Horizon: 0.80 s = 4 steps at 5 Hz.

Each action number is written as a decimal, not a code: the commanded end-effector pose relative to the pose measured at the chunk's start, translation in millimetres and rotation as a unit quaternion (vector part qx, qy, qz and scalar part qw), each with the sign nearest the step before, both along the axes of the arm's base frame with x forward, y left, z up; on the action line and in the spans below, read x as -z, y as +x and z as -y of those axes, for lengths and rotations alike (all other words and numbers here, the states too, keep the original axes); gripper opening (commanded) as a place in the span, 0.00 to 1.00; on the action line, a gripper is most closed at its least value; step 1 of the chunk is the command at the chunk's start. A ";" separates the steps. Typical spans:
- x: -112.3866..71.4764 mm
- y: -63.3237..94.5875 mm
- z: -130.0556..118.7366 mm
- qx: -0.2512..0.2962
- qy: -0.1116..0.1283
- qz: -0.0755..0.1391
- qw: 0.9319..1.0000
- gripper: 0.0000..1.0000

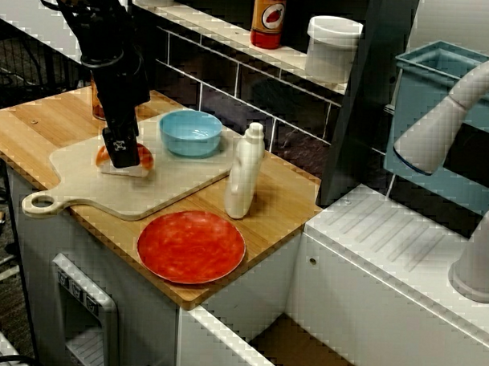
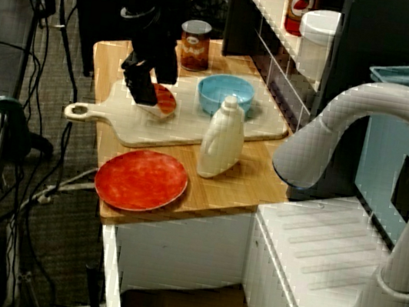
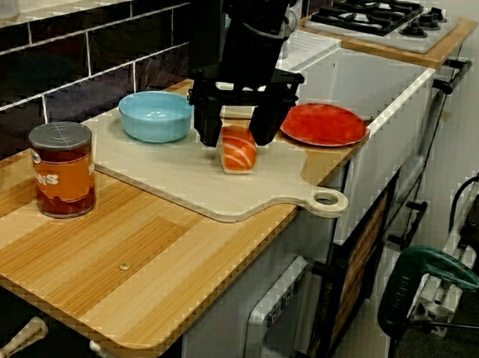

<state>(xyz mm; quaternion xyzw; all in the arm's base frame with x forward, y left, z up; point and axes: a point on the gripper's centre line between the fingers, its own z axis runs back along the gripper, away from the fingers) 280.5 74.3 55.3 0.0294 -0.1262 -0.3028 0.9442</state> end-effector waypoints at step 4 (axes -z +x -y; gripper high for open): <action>4.0 10.1 -2.8 -0.021 0.011 -0.007 1.000 0.00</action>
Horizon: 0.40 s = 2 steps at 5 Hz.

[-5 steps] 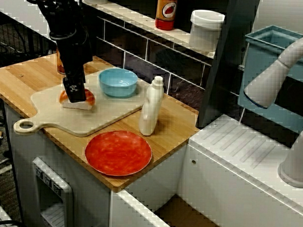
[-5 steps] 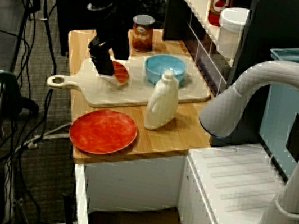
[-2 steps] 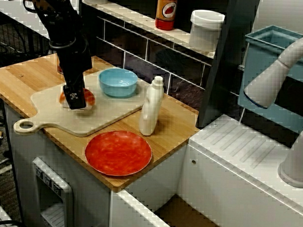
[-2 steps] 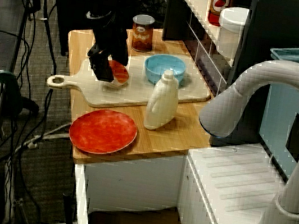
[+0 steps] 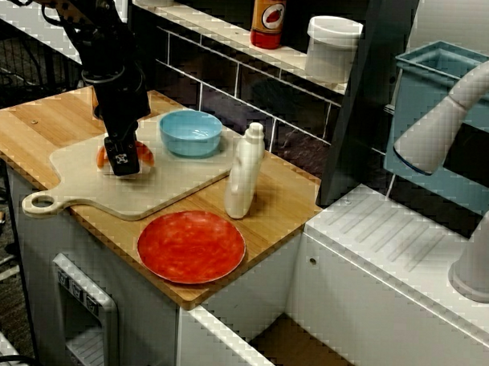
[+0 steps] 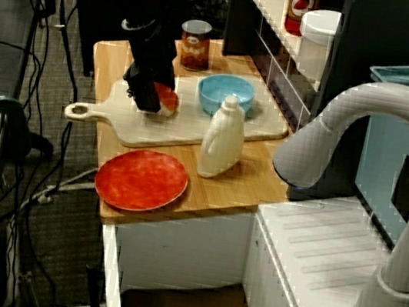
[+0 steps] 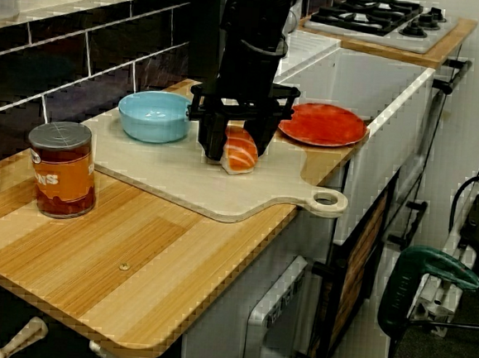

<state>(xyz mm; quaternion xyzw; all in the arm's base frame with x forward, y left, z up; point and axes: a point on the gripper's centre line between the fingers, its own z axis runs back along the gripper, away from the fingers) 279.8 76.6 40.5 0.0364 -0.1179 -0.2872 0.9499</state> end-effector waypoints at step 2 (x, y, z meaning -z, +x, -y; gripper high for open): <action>-33.7 6.0 12.2 -0.021 -0.011 -0.016 1.000 0.00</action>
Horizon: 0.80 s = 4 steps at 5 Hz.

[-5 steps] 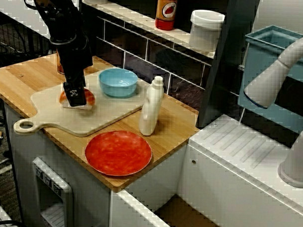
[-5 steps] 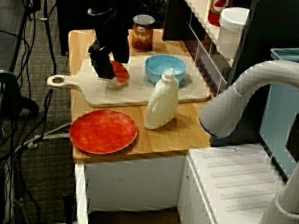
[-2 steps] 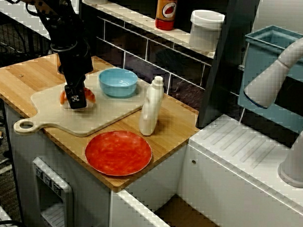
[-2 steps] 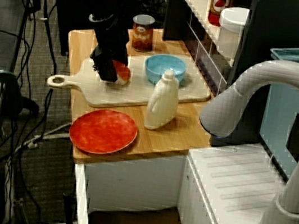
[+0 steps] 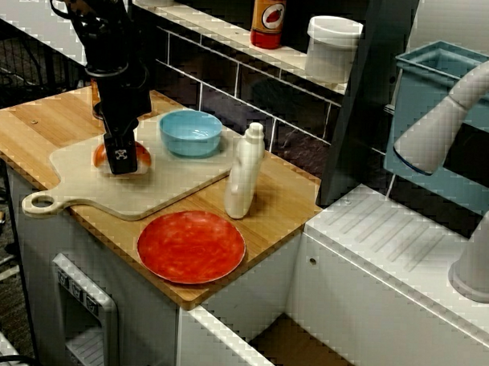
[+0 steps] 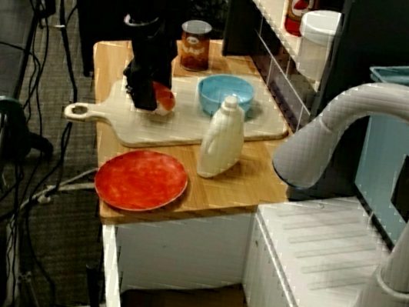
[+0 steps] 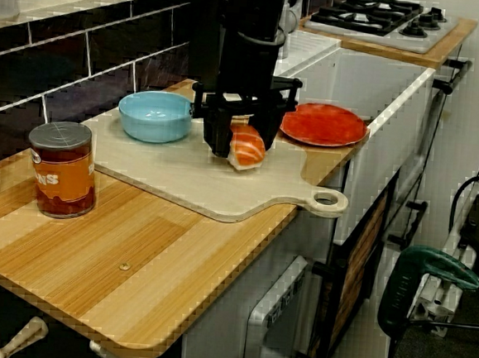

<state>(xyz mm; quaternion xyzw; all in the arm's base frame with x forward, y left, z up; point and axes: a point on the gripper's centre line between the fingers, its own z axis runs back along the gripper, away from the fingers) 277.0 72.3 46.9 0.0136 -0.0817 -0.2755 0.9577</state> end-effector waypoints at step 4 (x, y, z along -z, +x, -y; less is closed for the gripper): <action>-37.0 -12.9 73.3 -0.051 -0.021 0.032 0.998 0.00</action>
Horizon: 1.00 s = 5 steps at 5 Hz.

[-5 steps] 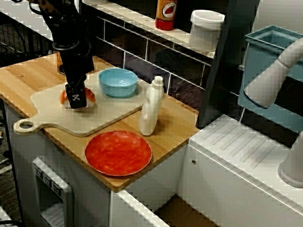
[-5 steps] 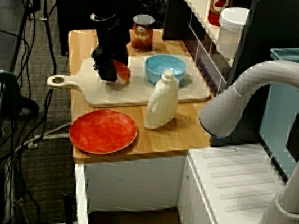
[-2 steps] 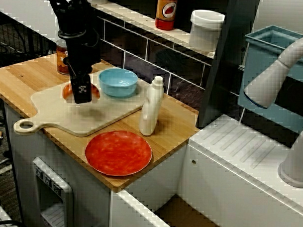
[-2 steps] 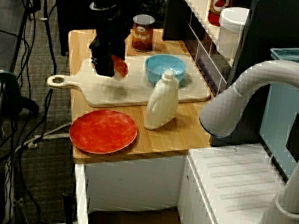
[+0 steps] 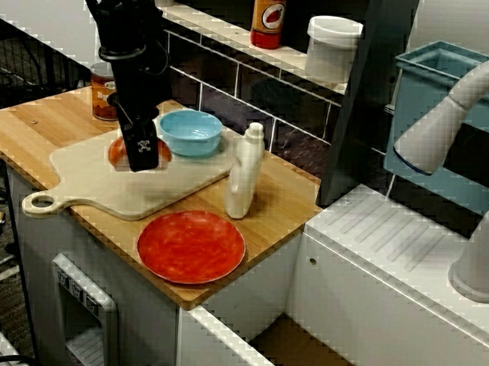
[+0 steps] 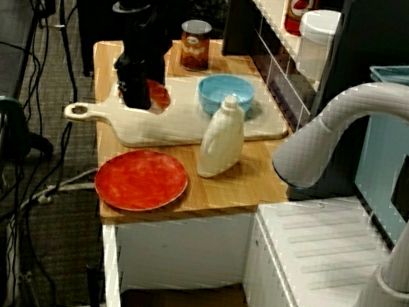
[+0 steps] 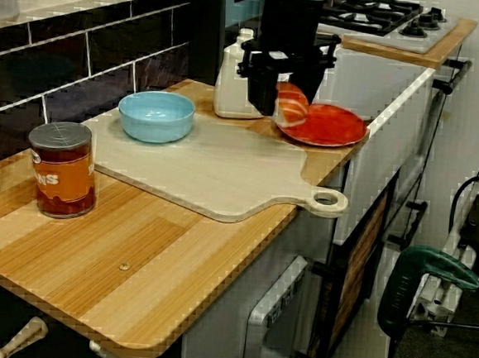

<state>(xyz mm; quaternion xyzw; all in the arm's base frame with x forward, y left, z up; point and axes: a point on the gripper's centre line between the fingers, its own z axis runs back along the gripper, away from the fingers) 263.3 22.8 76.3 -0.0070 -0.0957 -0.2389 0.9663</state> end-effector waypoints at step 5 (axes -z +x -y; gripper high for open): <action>11.1 -12.4 79.8 -0.106 -0.020 0.047 0.993 0.00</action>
